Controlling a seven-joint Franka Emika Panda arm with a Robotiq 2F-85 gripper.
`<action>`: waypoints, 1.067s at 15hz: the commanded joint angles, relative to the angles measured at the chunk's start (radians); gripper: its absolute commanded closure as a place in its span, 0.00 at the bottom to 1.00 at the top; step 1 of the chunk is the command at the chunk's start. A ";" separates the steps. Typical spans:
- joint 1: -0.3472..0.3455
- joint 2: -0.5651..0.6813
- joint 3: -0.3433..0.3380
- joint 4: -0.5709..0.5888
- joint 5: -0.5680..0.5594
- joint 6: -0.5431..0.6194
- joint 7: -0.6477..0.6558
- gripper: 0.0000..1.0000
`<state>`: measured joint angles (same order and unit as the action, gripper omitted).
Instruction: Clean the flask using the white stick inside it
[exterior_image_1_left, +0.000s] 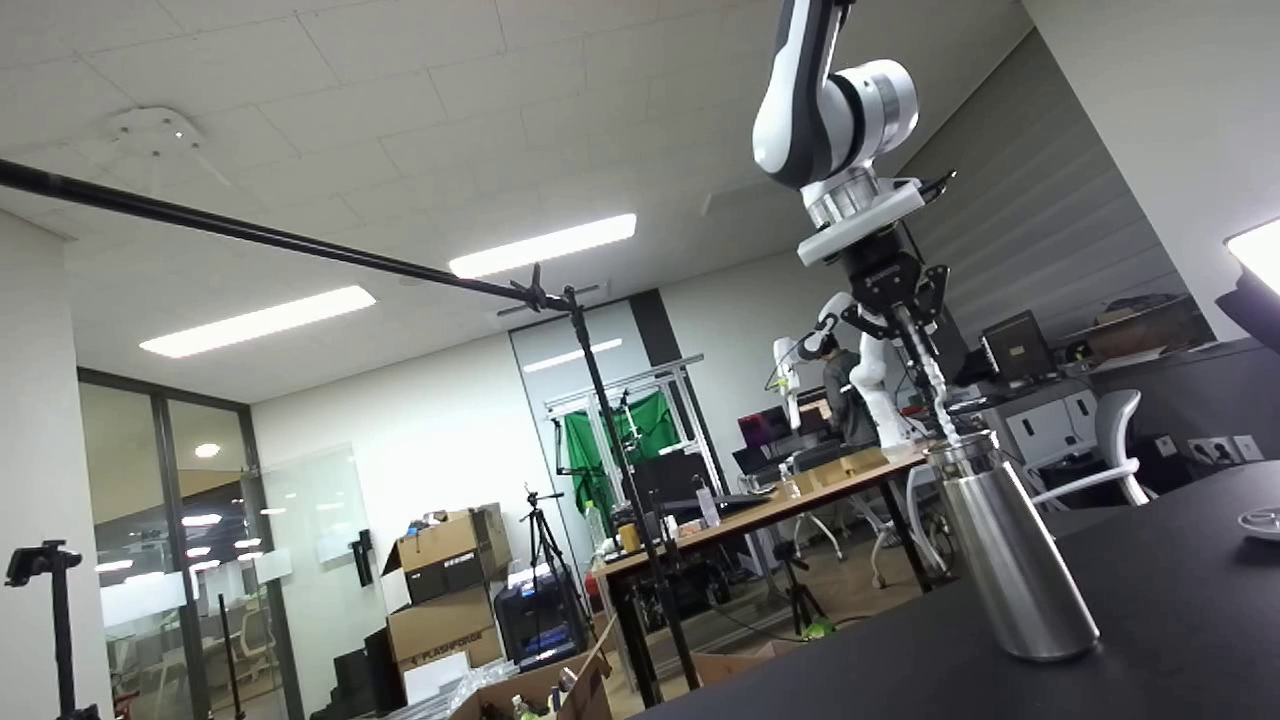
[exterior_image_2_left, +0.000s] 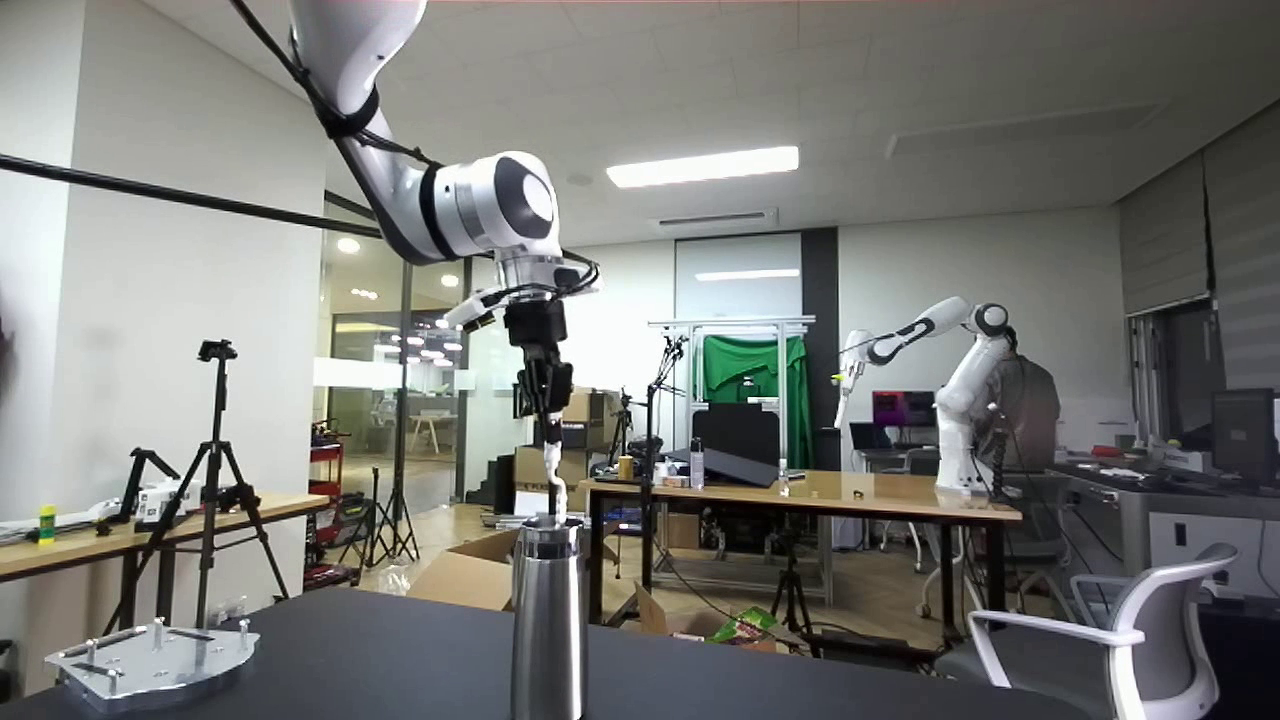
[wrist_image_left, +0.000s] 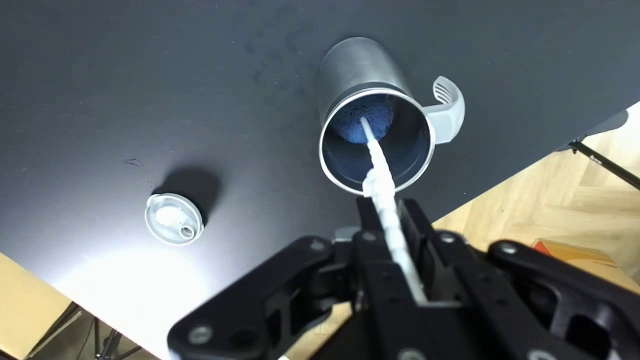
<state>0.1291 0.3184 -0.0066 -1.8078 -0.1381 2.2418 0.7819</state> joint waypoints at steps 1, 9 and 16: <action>0.022 0.088 -0.011 0.095 -0.010 -0.024 0.011 0.96; 0.065 0.136 -0.052 0.102 -0.054 -0.025 0.030 0.96; 0.106 0.037 -0.061 0.067 -0.123 -0.037 0.057 0.96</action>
<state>0.2084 0.4286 -0.0602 -1.7065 -0.2217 2.2290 0.7912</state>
